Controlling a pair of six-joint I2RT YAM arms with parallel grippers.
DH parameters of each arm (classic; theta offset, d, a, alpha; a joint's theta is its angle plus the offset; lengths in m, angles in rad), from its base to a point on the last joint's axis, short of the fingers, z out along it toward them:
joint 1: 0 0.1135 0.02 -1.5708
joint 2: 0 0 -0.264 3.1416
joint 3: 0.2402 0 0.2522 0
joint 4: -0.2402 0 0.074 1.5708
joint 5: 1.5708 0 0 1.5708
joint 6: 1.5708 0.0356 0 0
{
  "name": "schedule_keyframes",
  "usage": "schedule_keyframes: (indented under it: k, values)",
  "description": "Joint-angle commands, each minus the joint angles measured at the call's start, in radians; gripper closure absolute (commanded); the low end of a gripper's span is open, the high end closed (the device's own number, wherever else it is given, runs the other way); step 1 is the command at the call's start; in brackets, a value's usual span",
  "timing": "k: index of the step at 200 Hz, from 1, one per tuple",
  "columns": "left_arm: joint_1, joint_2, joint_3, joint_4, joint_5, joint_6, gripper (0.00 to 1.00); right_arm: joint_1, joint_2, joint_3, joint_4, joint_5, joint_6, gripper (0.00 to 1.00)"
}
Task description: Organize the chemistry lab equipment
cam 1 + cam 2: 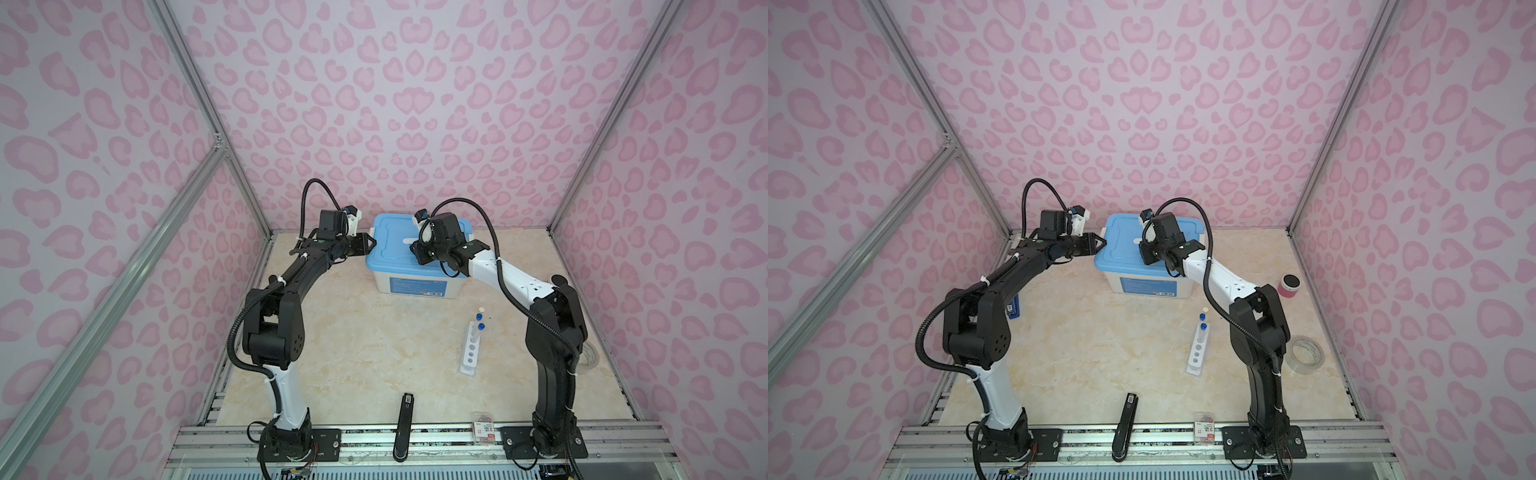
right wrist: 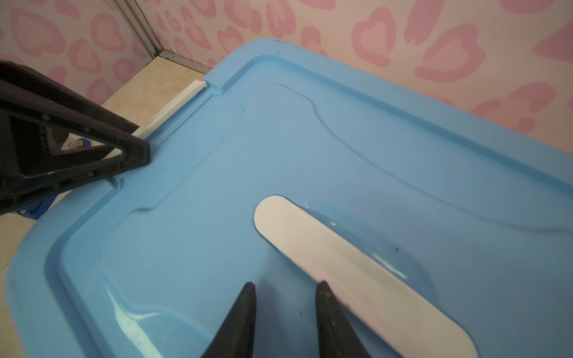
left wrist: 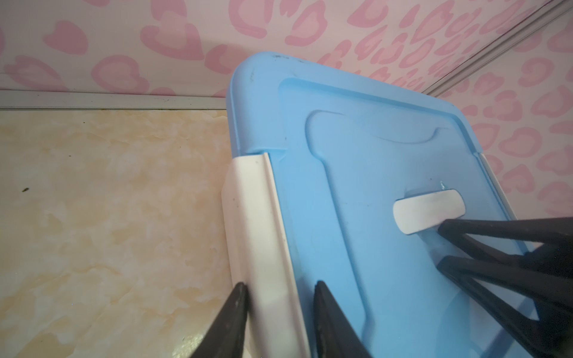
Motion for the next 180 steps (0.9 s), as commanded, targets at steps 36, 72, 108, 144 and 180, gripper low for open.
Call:
schedule_keyframes:
  k: [36,72,108,144,180]
  values:
    - [-0.033,0.018,0.060,-0.110,-0.053,0.053,0.63,0.000,0.021,-0.016,-0.090,0.005,0.001,0.66]
    - [-0.041,0.020,0.071,-0.131,-0.077,0.055,0.63,0.000,0.016,-0.022,-0.086,0.003,0.000,0.66]
    - [-0.042,0.016,0.079,-0.136,-0.070,0.054,0.63,0.000,0.012,-0.034,-0.077,0.003,0.001,0.67]
    - [-0.043,-0.017,0.085,-0.124,-0.055,0.052,0.60,0.000,0.004,-0.042,-0.072,0.006,0.001,0.67]
    - [-0.044,-0.057,0.116,-0.119,-0.055,0.058,0.44,-0.002,-0.001,-0.024,-0.075,0.013,0.000,0.66]
